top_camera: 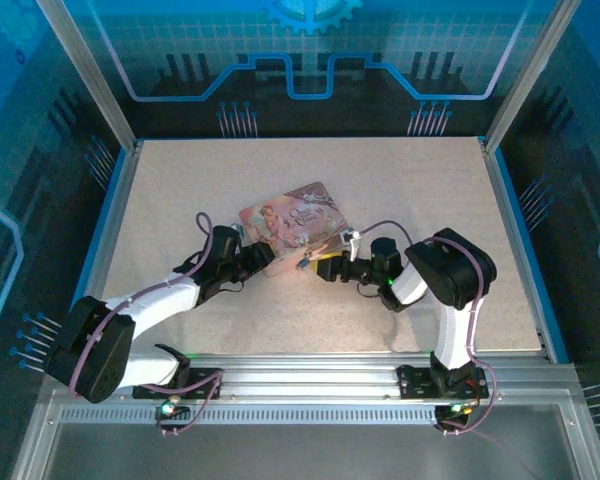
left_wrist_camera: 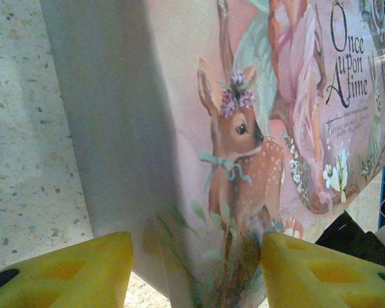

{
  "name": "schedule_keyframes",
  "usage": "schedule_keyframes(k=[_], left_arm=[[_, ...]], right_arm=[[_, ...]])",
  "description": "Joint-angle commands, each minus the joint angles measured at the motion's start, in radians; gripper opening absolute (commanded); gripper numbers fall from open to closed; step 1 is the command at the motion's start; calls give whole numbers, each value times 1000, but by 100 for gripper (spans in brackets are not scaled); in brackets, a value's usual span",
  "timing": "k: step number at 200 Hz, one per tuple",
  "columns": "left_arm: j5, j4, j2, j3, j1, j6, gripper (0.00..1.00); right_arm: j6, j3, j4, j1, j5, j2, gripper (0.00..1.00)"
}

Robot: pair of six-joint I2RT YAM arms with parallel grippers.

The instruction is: Unlock a padlock with a key

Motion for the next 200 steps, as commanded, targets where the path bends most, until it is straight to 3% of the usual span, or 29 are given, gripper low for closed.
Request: schedule_keyframes(k=[1,134,200], left_arm=[[3,-86,1,-26,-33,-11,54],[-6,-81,19,-9,-66,-25,53],[-14,-83,18,-9,-68,-33,53]], right_arm=[[-23,23,73,15,-15,30,65],[-15,67,124,24,-71,81,59],[-16,71,129,23,-88,88,49]])
